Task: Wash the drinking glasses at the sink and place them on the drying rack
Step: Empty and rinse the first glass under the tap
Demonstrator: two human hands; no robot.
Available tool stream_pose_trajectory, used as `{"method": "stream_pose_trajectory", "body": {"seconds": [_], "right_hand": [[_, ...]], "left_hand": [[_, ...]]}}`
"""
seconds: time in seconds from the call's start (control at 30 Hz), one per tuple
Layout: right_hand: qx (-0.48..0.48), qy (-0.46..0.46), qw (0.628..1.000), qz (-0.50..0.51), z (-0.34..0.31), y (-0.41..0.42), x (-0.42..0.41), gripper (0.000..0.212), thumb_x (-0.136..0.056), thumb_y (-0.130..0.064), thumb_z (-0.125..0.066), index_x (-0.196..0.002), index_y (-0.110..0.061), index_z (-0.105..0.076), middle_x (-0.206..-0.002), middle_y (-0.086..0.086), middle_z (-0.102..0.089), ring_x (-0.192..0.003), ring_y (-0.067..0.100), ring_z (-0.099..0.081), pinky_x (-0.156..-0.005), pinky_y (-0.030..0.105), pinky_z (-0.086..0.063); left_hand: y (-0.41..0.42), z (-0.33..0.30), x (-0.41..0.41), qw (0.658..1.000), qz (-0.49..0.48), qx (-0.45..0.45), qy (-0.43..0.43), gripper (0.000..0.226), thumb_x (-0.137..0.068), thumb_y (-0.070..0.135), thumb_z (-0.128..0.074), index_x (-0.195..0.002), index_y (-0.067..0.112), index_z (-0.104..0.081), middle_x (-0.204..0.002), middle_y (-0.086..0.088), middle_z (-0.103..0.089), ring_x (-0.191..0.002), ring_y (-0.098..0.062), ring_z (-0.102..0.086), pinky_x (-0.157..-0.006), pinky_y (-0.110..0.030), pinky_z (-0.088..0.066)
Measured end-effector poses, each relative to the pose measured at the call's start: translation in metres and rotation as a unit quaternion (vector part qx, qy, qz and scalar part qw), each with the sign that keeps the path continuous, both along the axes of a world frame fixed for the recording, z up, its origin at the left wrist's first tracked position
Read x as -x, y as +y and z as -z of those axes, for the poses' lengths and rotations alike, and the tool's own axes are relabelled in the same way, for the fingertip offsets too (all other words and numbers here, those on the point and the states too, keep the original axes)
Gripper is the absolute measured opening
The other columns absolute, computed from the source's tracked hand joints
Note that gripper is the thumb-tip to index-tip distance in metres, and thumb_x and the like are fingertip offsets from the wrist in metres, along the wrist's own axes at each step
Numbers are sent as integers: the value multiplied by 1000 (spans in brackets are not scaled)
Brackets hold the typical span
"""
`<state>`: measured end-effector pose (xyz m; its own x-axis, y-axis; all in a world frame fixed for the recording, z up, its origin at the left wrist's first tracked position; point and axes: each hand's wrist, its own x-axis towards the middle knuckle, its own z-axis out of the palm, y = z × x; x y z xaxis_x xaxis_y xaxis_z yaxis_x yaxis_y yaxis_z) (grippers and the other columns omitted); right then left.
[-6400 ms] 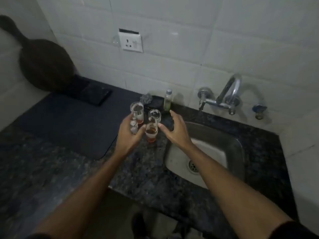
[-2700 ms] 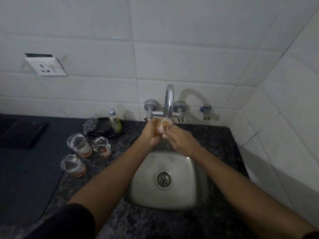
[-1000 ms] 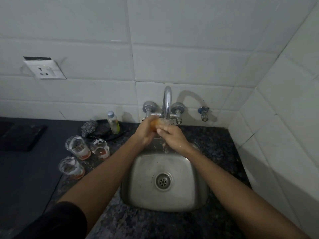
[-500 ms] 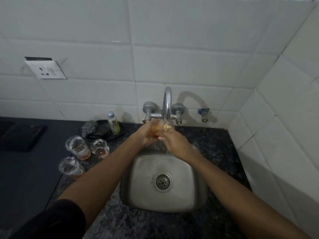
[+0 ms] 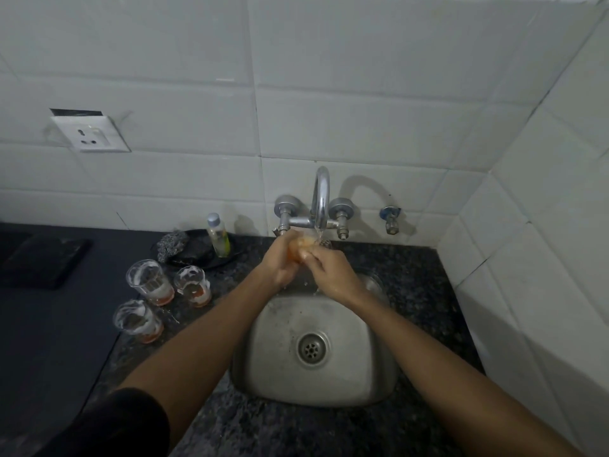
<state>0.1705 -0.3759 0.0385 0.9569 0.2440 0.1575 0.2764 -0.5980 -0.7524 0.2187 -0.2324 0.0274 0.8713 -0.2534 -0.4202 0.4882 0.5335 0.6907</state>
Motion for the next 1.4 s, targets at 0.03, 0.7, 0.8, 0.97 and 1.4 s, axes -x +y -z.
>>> {"method": "stream_pose_trajectory", "body": {"seconds": [0.03, 0.7, 0.8, 0.97, 1.4], "right_hand": [[42, -42, 998, -16, 1, -1, 1, 30, -109, -33, -48, -114, -16, -72, -97, 2, -74, -83, 13, -69, -75, 37, -60], [-85, 92, 992, 11, 0, 1, 6, 27, -106, -27, -58, -126, -13, -71, -109, 3, -72, -92, 15, -72, -76, 40, -64], [-176, 162, 970, 52, -5, 7, 6, 33, -108, -30, -55, -132, -12, -69, -116, 3, -70, -96, 18, -73, -71, 36, -66], [-250, 189, 943, 110, 1, -1, 10, 32, -108, -35, -54, -121, -13, -74, -106, 7, -77, -93, 20, -76, -72, 39, -66], [-71, -46, 982, 168, 19, -8, 22, 20, -97, -9, -65, -115, -16, -71, -106, -5, -71, -96, 8, -67, -85, 28, -58]], "left_hand": [[1, 2, -1, 1000, 10, 8, 7, 46, -105, 18, -45, -70, 12, -75, -76, -7, -67, -70, -18, -66, -78, -34, -52], [-8, -7, 4, 998, 26, -44, 42, 42, -104, 26, -47, -76, 7, -73, -79, -12, -66, -73, -23, -66, -77, -37, -52], [-10, -4, 7, 999, 11, -42, 18, 36, -102, 25, -48, -82, 7, -71, -82, -12, -68, -76, -24, -67, -77, -38, -51], [-6, 5, 4, 999, -49, -21, -7, 9, -94, 18, -62, -89, 11, -65, -83, -10, -64, -76, -24, -64, -86, -46, -50], [-9, -2, 3, 959, -188, -193, -90, 50, -83, 25, -81, -125, 19, -56, -115, -5, -66, -97, -20, -68, -77, -38, -60]]}}
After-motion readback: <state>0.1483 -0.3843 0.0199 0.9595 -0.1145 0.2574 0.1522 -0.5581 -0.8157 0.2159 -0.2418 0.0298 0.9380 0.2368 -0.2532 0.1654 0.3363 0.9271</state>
